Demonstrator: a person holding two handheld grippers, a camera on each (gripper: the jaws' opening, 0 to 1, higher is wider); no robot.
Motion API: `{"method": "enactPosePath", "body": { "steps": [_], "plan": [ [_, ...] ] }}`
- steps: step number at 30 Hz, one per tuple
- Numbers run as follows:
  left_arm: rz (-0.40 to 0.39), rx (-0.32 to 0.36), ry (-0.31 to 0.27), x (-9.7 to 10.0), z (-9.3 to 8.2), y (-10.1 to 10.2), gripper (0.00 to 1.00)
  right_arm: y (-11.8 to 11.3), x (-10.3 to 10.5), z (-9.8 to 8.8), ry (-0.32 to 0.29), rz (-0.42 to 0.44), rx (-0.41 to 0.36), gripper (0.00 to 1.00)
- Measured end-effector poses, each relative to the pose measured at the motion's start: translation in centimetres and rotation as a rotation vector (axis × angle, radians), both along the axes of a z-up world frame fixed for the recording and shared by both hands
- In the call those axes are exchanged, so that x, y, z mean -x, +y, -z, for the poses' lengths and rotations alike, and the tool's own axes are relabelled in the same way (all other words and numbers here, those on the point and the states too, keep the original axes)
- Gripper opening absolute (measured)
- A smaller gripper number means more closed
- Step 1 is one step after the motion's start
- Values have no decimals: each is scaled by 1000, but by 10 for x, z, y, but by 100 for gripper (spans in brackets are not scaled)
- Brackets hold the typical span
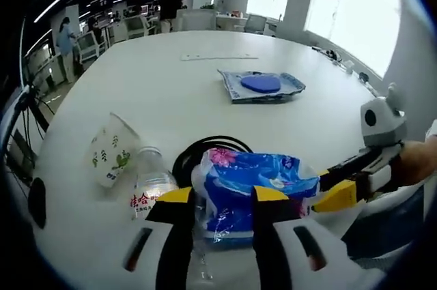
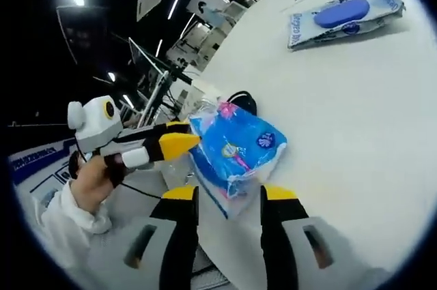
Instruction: Arrange the tabletop items into an orderly group along one side of the table until the central work area is clear of visible clutter.
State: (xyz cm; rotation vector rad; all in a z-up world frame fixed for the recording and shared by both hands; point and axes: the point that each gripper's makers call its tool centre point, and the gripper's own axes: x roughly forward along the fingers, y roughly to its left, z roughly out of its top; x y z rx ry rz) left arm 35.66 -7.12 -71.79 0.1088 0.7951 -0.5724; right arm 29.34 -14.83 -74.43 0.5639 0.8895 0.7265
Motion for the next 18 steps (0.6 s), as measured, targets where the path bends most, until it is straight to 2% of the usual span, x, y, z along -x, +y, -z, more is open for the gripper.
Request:
{"method": "enactPosePath", "body": {
  "steps": [3, 6, 13, 15, 18],
  "plan": [
    [-13, -3, -7, 0, -1, 2, 28, -3, 1, -1, -17, -3, 9, 15],
    [-32, 25, -3, 0, -1, 1, 24, -10, -2, 0, -13, 23, 5, 10],
    [-84, 86, -19, 9, -5, -11, 11, -31, -7, 0, -27, 77, 34, 4],
    [-94, 119, -5, 11, -5, -17, 9, -39, -8, 1, -16, 88, 53, 3],
    [-92, 129, -1, 14, -5, -26, 5, -50, -10, -2, -34, 110, 67, 2]
  ]
}}
